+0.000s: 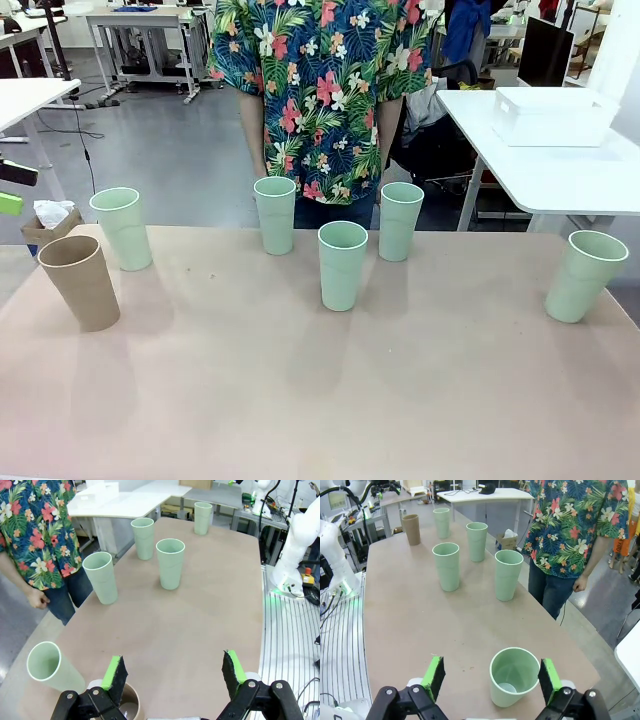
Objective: Stack the cups and store them in the basket.
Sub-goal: Pick up two Reusable plastic cups , one in each hand.
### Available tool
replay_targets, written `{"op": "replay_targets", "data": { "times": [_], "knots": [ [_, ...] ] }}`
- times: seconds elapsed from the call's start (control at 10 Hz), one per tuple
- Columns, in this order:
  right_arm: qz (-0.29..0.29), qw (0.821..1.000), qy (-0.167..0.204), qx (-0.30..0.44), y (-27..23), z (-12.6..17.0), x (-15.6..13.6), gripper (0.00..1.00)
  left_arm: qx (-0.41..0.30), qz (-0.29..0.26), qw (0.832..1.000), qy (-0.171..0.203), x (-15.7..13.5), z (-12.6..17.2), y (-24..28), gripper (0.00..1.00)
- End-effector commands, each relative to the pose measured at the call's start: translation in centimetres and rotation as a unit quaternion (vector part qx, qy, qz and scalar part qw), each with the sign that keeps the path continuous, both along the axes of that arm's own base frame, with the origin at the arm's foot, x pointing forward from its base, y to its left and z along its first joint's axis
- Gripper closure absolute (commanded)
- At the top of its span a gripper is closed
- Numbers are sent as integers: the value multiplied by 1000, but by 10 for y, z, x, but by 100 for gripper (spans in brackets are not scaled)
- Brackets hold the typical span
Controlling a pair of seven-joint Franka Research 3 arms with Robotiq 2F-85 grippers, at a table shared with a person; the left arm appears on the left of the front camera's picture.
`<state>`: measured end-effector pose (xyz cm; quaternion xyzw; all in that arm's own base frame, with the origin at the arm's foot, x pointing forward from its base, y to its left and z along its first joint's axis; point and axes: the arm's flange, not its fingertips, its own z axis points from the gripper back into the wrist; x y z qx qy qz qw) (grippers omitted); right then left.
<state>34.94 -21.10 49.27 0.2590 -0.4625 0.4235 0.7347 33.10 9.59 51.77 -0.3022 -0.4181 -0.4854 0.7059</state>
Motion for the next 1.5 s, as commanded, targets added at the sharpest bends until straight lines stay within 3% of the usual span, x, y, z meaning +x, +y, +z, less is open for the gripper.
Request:
{"op": "replay_targets", "data": {
  "times": [0.0, 1.4],
  "knots": [
    [4, 1000, -13, 5, 0, 1, 2, 0, -3, -5, 1000, -6, 1, 2, 0, 0],
    [4, 1000, -13, 5, 0, 1, 2, 0, -3, -5, 1000, -6, 1, 2, 0, 0]
  ]
}}
